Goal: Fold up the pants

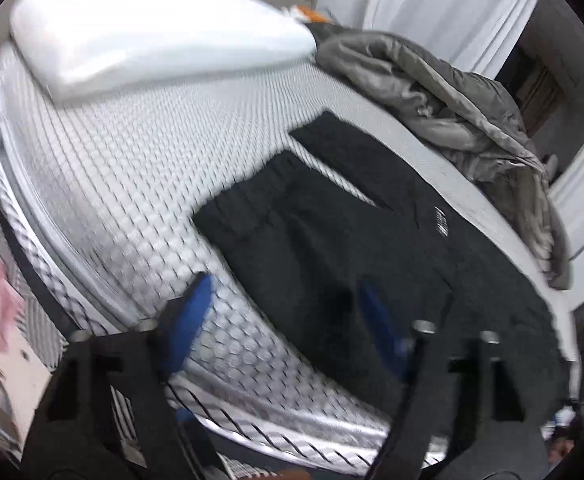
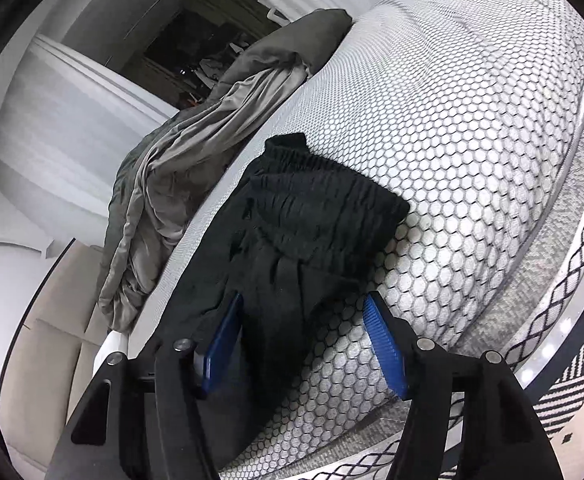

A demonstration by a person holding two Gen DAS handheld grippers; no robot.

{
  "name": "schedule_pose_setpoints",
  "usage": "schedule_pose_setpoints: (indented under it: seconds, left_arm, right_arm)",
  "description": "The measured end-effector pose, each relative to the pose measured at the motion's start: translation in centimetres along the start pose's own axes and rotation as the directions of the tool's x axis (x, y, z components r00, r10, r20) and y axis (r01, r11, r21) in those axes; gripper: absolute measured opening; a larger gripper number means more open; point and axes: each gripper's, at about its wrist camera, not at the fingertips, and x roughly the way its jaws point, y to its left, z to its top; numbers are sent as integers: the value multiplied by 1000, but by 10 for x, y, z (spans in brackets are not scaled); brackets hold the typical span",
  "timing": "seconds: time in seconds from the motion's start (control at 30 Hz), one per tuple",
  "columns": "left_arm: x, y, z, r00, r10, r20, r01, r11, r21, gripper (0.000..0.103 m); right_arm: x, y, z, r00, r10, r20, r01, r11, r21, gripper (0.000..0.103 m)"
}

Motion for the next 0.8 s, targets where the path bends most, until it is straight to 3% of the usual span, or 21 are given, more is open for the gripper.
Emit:
schedule_pose_setpoints:
  seconds: [0.1,0.23,0.4,0.47,0.63,0.77,0.8]
  left_arm:
    - [8,4,-4,990,-127,-59,125,991,-42,60]
    - [24,6,0,989,-135,-67,130,988,-85,56]
    - [43,-4,20,994,-105,-26,102,990,-95,19]
    - [48,-7,25,995,-96,-11,95,990,-106,11]
    - [41,-19,28,995,-79,57,82,995,-60,10]
    - [44,-24,28,998,-47,52,49,998,-48,10]
    - [44,-22,28,998,-50,48,53,997,-58,9]
  right_arm:
    - [1,4,0,1000,0,-2,0,1000,-14,63]
    - [5,6,0,1000,9,-2,-9,1000,-21,63]
    - [6,7,0,1000,0,16,0,1000,-19,64]
    - [5,3,0,999,-14,29,14,1000,-3,65]
    - [2,-4,3,999,16,41,-18,999,39,70]
    - [21,3,12,998,54,10,-55,997,52,70]
    - [25,4,13,999,51,4,-51,997,52,65]
